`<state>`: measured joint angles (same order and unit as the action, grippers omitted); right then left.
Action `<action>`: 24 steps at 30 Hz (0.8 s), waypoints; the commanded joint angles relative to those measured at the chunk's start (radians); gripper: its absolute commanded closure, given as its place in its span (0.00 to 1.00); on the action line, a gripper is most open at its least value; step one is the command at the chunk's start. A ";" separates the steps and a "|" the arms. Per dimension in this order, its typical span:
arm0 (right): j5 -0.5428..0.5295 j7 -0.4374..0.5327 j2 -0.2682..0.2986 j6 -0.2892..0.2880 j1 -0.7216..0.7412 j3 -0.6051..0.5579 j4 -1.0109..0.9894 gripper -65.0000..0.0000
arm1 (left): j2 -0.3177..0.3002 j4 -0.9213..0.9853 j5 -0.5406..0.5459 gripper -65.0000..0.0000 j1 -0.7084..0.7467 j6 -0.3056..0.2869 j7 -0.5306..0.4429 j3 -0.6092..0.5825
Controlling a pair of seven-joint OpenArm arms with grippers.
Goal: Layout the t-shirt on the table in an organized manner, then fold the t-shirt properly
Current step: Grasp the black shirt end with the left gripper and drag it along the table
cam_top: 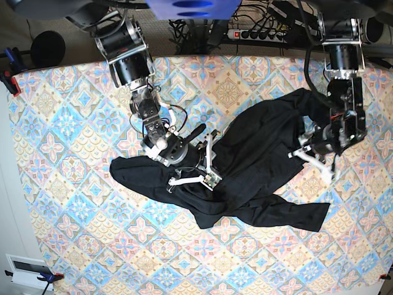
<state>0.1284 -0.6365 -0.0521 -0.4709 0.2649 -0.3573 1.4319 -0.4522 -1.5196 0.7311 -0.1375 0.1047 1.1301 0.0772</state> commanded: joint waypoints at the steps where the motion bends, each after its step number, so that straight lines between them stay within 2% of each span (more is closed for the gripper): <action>1: -0.003 0.027 -0.002 0.007 0.026 0.007 0.033 0.77 | -0.015 -0.016 -0.009 0.89 -0.040 0.000 -0.005 -0.041; 5: -0.003 0.027 -0.002 0.007 -0.003 0.008 0.054 0.77 | -0.015 -0.016 -0.084 0.78 -0.100 0.000 -0.005 -0.173; 8: -0.003 0.027 -0.002 0.007 -0.017 0.043 0.069 0.77 | -0.015 -0.016 -0.141 0.70 -0.107 0.000 -0.005 -0.198; 13: -0.005 0.027 -0.001 0.007 -0.019 0.047 0.083 0.77 | -0.015 -0.005 -0.201 0.69 -0.110 0.000 -0.006 -0.202; 16: -0.005 0.027 -0.001 0.007 -0.019 0.047 0.083 0.77 | -0.007 0.063 -0.230 0.69 -0.126 0.000 -0.018 -0.204; 20: -0.005 0.027 -0.001 0.007 -0.019 0.047 0.083 0.77 | -0.010 0.144 -0.238 0.69 -0.149 0.000 -0.101 -0.296; 24: -0.005 0.027 -0.001 0.007 -0.019 0.047 0.083 0.77 | -0.021 0.170 -0.230 0.69 -0.155 0.000 -0.141 -0.360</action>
<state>0.1318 -0.6334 -0.0471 -0.4675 0.2218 -0.3122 1.4925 -0.4583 -1.3407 0.5007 -0.2699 0.1043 0.9958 -0.2901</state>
